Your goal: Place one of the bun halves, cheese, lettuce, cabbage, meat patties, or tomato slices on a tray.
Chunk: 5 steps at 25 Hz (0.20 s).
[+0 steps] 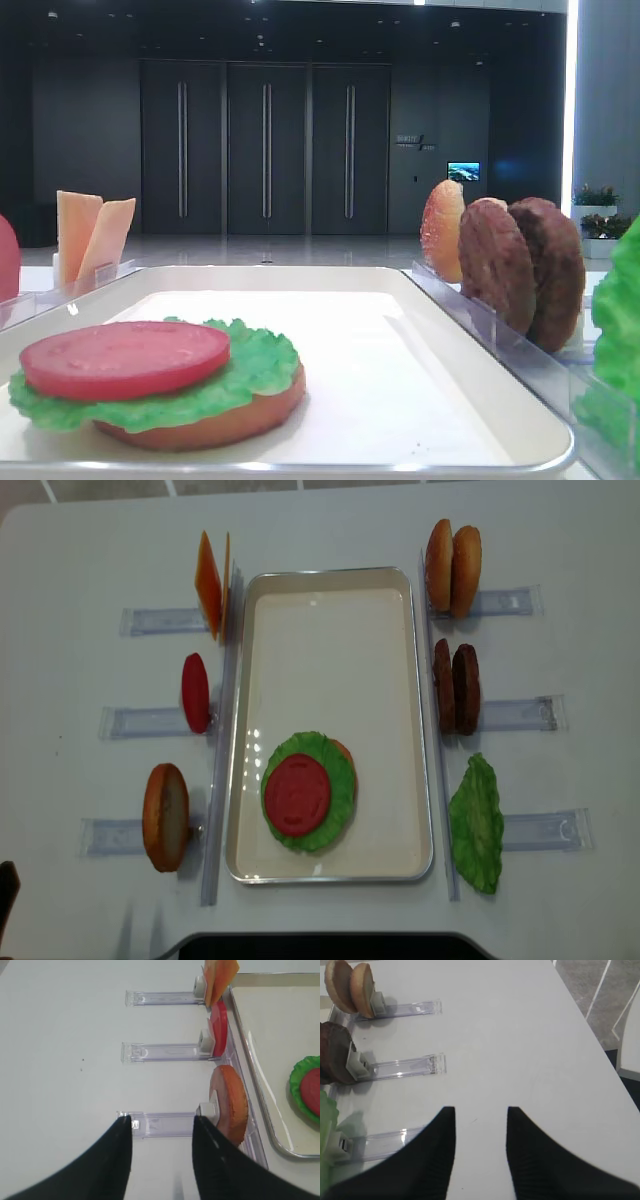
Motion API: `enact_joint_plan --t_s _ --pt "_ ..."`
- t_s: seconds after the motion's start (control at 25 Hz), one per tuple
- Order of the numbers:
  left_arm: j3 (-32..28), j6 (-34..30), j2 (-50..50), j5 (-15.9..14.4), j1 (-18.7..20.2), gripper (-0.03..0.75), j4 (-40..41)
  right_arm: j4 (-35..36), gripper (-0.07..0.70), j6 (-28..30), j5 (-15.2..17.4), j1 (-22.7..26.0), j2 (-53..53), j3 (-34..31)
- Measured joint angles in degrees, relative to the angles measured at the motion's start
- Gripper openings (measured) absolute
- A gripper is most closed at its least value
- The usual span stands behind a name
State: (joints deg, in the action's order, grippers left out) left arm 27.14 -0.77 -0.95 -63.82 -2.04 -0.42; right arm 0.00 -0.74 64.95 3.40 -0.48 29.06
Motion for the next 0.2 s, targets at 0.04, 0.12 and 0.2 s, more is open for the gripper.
enact_joint_plan --t_s 0.04,0.12,0.2 --pt "0.00 0.00 0.00 0.00 0.00 0.307 0.00 0.00 0.244 0.00 0.00 0.00 0.00 0.00" --pt "0.00 0.00 0.00 0.00 0.00 0.307 0.00 0.00 0.244 0.00 0.00 0.00 0.00 0.00" --pt "0.00 0.00 0.00 0.00 0.00 0.307 0.00 0.00 0.244 0.00 0.00 0.00 0.00 0.00"
